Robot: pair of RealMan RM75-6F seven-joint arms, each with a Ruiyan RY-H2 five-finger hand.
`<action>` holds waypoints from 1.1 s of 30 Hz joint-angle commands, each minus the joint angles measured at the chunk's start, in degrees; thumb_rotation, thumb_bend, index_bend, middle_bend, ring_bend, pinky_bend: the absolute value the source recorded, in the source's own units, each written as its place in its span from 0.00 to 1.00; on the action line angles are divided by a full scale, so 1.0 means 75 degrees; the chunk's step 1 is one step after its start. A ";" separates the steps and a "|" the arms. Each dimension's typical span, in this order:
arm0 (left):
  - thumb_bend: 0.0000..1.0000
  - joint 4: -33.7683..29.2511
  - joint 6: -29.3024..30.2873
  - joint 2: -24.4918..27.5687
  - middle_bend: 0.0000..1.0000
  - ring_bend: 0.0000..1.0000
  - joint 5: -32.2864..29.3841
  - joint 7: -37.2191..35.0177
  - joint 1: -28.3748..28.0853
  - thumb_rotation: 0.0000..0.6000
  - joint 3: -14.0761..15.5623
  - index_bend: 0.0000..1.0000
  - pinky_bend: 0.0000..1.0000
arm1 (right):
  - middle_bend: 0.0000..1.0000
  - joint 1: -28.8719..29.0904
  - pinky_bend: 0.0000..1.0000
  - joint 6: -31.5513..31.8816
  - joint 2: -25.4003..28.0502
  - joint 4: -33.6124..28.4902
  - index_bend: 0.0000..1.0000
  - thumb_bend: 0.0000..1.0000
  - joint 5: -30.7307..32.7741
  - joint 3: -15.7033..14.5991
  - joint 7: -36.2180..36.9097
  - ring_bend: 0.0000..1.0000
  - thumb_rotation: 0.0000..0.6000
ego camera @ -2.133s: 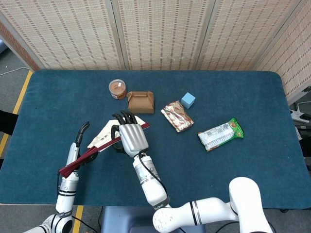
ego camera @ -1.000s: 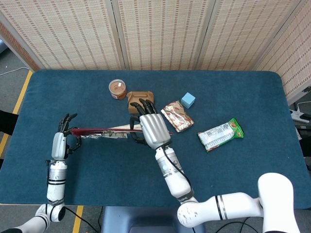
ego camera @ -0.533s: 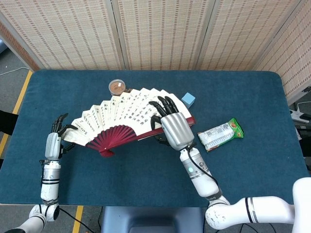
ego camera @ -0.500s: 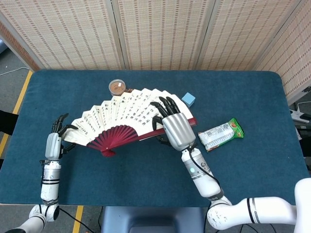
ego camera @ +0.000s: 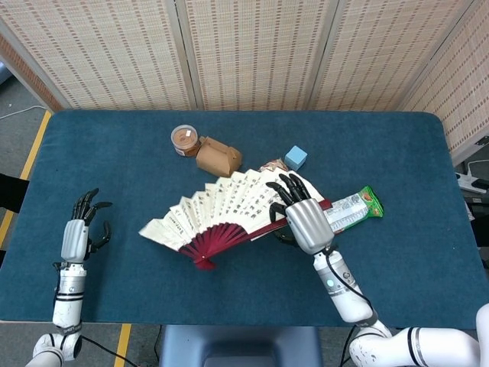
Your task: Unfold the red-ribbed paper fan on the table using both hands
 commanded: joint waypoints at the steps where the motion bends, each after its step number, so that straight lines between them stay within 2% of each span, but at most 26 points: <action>1: 0.60 0.0214 0.0107 -0.0106 0.01 0.00 0.0177 0.0118 0.0142 1.00 0.0231 0.22 0.00 | 0.15 -0.0408 0.00 0.0412 -0.0474 0.0761 0.73 0.65 -0.0651 -0.0376 0.0563 0.00 1.00; 5: 0.59 0.0522 0.0033 -0.0238 0.01 0.00 0.0328 0.0124 0.0291 1.00 0.0477 0.21 0.00 | 0.15 -0.0756 0.00 0.0545 -0.0676 0.1297 0.73 0.65 -0.0965 -0.0720 0.0830 0.00 1.00; 11: 0.59 0.0677 0.0052 -0.0239 0.00 0.00 0.0339 -0.0137 0.0277 1.00 0.0509 0.16 0.00 | 0.15 -0.1352 0.00 0.0924 -0.0507 0.1742 0.70 0.65 -0.1527 -0.1242 0.1147 0.00 1.00; 12: 0.59 0.0670 0.0059 -0.0223 0.00 0.00 0.0337 -0.0170 0.0267 1.00 0.0506 0.15 0.00 | 0.15 -0.1432 0.00 0.0954 -0.0477 0.1842 0.66 0.65 -0.1626 -0.1341 0.1205 0.00 1.00; 13: 0.58 0.0654 0.0072 -0.0206 0.00 0.00 0.0335 -0.0199 0.0263 1.00 0.0504 0.13 0.00 | 0.15 -0.1510 0.00 0.0964 -0.0453 0.1949 0.57 0.65 -0.1707 -0.1442 0.1246 0.00 1.00; 15: 0.58 0.0598 0.0110 -0.0164 0.00 0.00 0.0335 -0.0284 0.0272 1.00 0.0508 0.10 0.00 | 0.14 -0.1667 0.00 0.0802 -0.0379 0.2145 0.35 0.62 -0.1733 -0.1684 0.1118 0.00 1.00; 16: 0.58 0.0557 0.0098 -0.0136 0.00 0.00 0.0341 -0.0336 0.0283 1.00 0.0522 0.08 0.00 | 0.11 -0.1714 0.00 0.0659 -0.0327 0.2174 0.19 0.55 -0.1676 -0.1774 0.0951 0.00 1.00; 18: 0.56 0.0399 0.0031 -0.0025 0.00 0.00 0.0391 -0.0529 0.0332 1.00 0.0602 0.05 0.00 | 0.03 -0.1765 0.00 0.0279 -0.0190 0.2093 0.01 0.39 -0.1462 -0.1885 0.0496 0.00 1.00; 20: 0.54 0.0199 -0.0040 0.0129 0.00 0.00 0.0449 -0.0635 0.0378 1.00 0.0690 0.02 0.00 | 0.00 -0.1740 0.00 -0.0125 0.0006 0.1848 0.00 0.27 -0.1180 -0.1890 -0.0024 0.00 1.00; 24: 0.50 0.0052 -0.0006 0.0241 0.00 0.00 0.0485 -0.0632 0.0406 1.00 0.0732 0.00 0.00 | 0.00 -0.1695 0.00 -0.0364 0.0163 0.1613 0.00 0.16 -0.1008 -0.1852 -0.0339 0.00 1.00; 26: 0.47 -0.0190 0.0110 0.0414 0.00 0.00 0.0566 -0.0647 0.0444 1.00 0.0803 0.00 0.00 | 0.00 -0.1574 0.00 -0.0805 0.0499 0.1229 0.00 0.11 -0.0731 -0.1868 -0.0891 0.00 1.00; 29: 0.47 -0.0895 0.0228 0.0927 0.00 0.00 0.0781 -0.0641 0.0537 1.00 0.1030 0.00 0.00 | 0.00 -0.1191 0.00 -0.1940 0.1498 0.0263 0.00 0.08 0.0276 -0.2086 -0.2541 0.00 1.00; 33: 0.46 -0.1898 0.0044 0.1534 0.00 0.00 0.0927 -0.0162 0.0593 1.00 0.1256 0.00 0.00 | 0.00 -0.0928 0.00 -0.2518 0.2187 -0.0608 0.00 0.07 0.1379 -0.2130 -0.3391 0.00 1.00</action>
